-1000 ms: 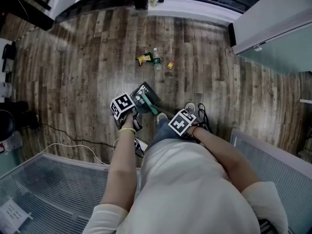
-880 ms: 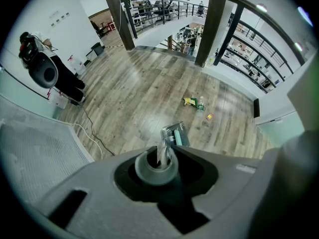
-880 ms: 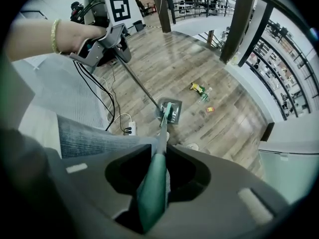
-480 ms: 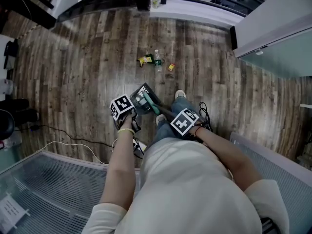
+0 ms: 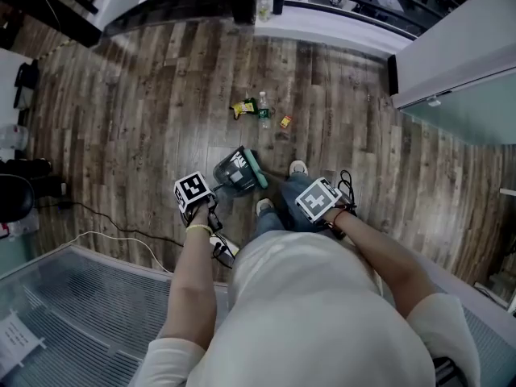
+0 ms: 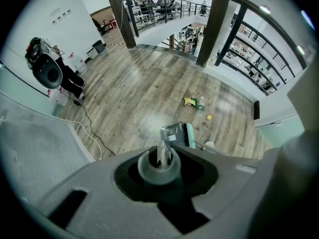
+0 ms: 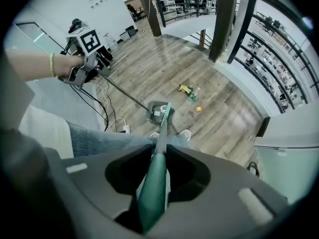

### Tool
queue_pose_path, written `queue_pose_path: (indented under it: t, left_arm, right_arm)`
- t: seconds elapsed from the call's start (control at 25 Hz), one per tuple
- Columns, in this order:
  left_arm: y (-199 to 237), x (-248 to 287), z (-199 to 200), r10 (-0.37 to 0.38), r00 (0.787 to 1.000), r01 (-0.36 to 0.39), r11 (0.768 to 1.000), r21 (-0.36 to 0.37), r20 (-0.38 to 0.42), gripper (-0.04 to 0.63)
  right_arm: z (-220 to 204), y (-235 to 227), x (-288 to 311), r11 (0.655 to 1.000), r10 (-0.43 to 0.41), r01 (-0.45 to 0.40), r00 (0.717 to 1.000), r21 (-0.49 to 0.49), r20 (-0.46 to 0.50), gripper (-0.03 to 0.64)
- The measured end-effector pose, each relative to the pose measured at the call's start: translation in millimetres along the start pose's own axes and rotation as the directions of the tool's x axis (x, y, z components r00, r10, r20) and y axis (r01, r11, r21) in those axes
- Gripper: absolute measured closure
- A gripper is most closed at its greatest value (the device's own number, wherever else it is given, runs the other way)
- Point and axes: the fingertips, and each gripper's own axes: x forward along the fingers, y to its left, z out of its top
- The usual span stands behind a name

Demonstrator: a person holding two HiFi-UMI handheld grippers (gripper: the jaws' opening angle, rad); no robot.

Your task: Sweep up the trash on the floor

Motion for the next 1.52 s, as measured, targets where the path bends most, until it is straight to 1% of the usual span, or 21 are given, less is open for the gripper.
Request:
queue_pose_path:
  t: [0.16,0.36,0.44,0.56,0.72,0.88,1.04,1.24,1.36,1.52]
  left_arm:
    - [-4.7,-0.8,0.5,-0.011,1.0,0.011,1.0,-0.014,0.001,0.5]
    - [-13.1,-0.3,6.2,-0.034,0.999,0.034,0.999,-0.042,0.008,0.502]
    - [-14.6,0.8,4.6,-0.022,1.0,0.022,0.998,-0.06,0.005,0.502]
    - [-24.8,0.7,1.7,-0.021,1.0,0.02,0.995,-0.097,-0.006,0.502]
    - [-38.8,-1.5,6.4,-0.027,1.0,0.028,0.99,-0.138,0.007,0.502]
    - [-51.5,-1.4,10.7,-0.026,1.0,0.028,0.989,-0.142,0.011,0.502]
    - [-61.3,-6.5,13.0,-0.015,1.0,0.016,0.988,-0.153,0.005,0.502]
    - [-70.5,0.4,17.7,-0.004,1.0,0.006,0.986,-0.164,0.008,0.502]
    - [-72.9,4.2,22.2,-0.003,1.0,0.003,0.985,-0.171,0.001,0.502]
    - [-72.4,1.2,26.5,0.01,1.0,-0.01,0.986,-0.167,-0.002,0.502]
  right_arm:
    - [-2.5,-32.8,-15.2,0.998,0.003,-0.004,1.0,0.063,0.015,0.515]
    - [4.3,-72.4,-32.4,0.991,-0.005,-0.001,0.999,0.133,0.042,0.515]
    - [6.7,-89.4,-39.8,0.988,-0.013,0.005,0.998,0.151,0.056,0.515]
    - [11.1,-118.5,-50.9,0.984,-0.031,0.018,0.997,0.177,0.073,0.515]
    - [20.2,-158.8,-63.2,0.973,-0.061,0.038,0.994,0.23,0.096,0.515]
    - [32.1,-198.5,-70.5,0.965,-0.105,0.076,0.989,0.253,0.102,0.515]
    - [46.3,-231.8,-67.7,0.964,-0.157,0.134,0.984,0.229,0.084,0.515]
    - [58.4,-262.6,-54.8,0.962,-0.217,0.207,0.976,0.179,0.035,0.515]
    - [62.6,-275.8,-46.3,0.961,-0.254,0.252,0.967,0.117,0.002,0.515]
    - [64.7,-283.7,-33.4,0.952,-0.307,0.307,0.951,0.002,-0.034,0.515]
